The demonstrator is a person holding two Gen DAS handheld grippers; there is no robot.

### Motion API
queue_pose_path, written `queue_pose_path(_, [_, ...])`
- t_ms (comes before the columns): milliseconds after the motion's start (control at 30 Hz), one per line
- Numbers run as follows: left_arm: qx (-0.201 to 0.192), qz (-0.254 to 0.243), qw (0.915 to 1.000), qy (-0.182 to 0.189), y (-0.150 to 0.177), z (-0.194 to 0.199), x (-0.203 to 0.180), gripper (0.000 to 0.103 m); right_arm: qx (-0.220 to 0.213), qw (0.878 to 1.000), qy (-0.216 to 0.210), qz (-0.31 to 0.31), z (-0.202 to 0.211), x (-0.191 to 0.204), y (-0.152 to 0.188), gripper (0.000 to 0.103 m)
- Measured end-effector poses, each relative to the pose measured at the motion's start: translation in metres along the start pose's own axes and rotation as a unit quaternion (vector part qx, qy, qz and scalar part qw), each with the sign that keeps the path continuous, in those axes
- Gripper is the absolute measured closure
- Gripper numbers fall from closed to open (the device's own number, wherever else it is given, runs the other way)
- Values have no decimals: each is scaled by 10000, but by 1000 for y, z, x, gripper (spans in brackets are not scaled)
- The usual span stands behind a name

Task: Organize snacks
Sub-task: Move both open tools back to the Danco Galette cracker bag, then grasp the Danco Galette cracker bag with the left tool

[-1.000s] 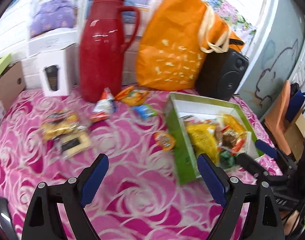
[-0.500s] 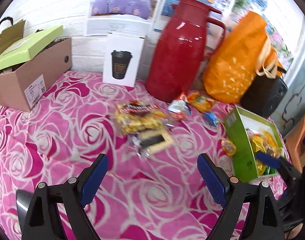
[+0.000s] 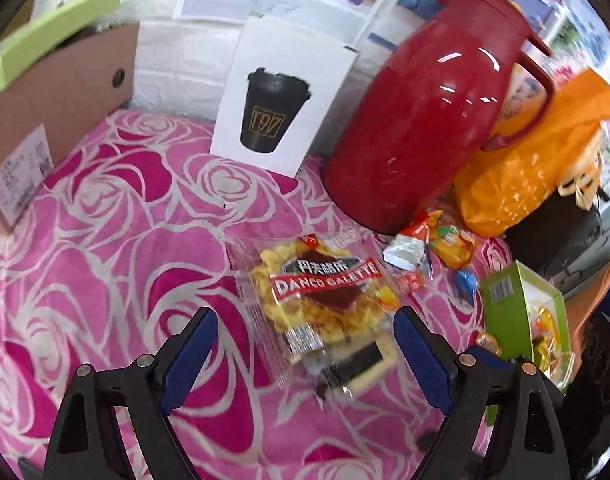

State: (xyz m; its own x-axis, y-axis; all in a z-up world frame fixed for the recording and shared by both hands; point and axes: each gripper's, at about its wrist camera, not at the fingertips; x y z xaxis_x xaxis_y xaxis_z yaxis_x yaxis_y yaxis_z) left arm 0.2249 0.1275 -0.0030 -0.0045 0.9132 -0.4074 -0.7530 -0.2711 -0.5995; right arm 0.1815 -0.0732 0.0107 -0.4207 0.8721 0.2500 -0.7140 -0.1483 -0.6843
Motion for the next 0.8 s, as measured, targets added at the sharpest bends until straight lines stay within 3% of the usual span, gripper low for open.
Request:
queue_pose_path(200, [46,260,9994,213,-5,-7,14,16,-26,9990,-217,-396,-33,-14,-26,11])
queue_pose_path(333, [297,373,9983,334,-6,-25,18,47,142,9974,-363,-605,-52,-15,-25,40])
queue_pose_path(367, [350,334,9984,293,-4,-30,17,50,162,9970,-400,-649,-55,-15,-24,50])
queue_pose_path(500, [240,298,9988,289,2,-21,11,58,175,9973,-405,-591,-50,-12,-23,70])
queue_pose_path(533, [215,276,9990,291,2,-18,9,60,204,9970,-457,-598,-46,-12,-23,86])
queue_pose_path(567, [176,259,9990,334,2,-12,6,61,204,9968,-490,-595,-43,-12,-23,93])
queue_pose_path(800, [-202,-108,9988,440,4,31,-34,67,-125,9995,-245,-152,1,3,-22,93])
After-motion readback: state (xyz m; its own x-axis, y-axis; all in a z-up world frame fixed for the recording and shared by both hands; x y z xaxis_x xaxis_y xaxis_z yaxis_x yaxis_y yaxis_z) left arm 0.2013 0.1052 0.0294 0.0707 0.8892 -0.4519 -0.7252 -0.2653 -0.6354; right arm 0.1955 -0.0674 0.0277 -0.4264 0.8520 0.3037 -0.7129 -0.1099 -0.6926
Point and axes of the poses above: each gripper's, at about its wrist camera, not at the fingertips, and z roughly against the way its jaws point, x to its left, y to its underside, and after that the axes turned 8 degrees about -x, right-handed
